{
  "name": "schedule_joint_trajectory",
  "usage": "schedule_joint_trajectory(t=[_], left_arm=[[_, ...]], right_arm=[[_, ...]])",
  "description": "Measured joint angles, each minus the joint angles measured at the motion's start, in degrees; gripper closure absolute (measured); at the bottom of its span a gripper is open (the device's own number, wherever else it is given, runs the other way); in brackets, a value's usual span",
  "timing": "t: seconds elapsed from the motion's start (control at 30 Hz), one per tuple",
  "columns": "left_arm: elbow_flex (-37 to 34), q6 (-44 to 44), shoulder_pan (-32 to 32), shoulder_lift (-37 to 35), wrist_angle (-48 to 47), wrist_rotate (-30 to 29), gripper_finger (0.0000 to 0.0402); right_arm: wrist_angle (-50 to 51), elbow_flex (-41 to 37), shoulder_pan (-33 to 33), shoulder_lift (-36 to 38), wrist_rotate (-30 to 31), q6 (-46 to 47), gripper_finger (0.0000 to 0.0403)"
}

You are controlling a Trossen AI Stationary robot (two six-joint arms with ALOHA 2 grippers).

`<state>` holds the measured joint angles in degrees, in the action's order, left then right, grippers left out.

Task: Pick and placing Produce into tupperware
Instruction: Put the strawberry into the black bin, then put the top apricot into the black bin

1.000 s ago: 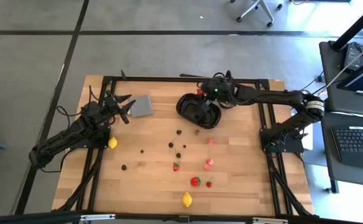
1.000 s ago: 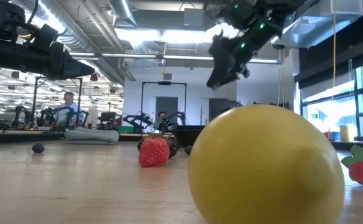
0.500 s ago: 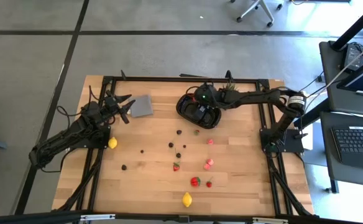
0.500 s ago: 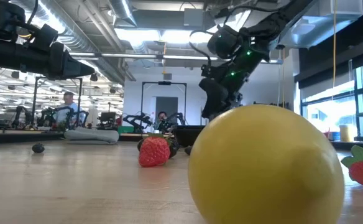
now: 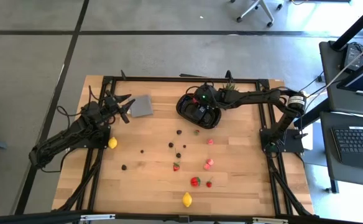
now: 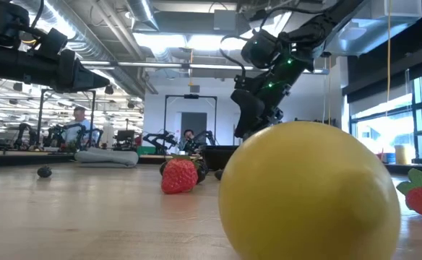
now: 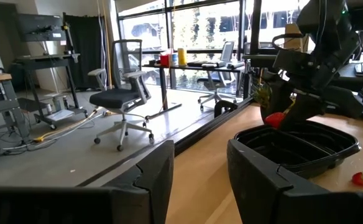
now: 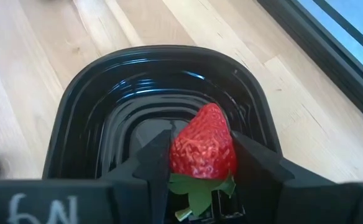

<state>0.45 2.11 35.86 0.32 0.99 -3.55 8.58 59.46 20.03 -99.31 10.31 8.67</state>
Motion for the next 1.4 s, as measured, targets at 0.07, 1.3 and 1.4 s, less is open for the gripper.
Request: schedule_joint_trajectory(t=[0.07,1.3,1.4], left_arm=[[0.0,0.0,0.0,0.0,0.0,0.0,0.0261],[0.0,-0.1,0.0,0.0,0.1,0.0,0.0261],[0.0,-0.1,0.0,0.0,0.1,0.0,0.0261]], right_arm=[[0.0,0.0,0.0,0.0,0.0,0.0,0.0252],[45.1,18.0,-9.7,0.1,-14.3,12.2,0.0122],[47.4,17.8,-13.4,0.1,-14.7,13.6,0.0122]])
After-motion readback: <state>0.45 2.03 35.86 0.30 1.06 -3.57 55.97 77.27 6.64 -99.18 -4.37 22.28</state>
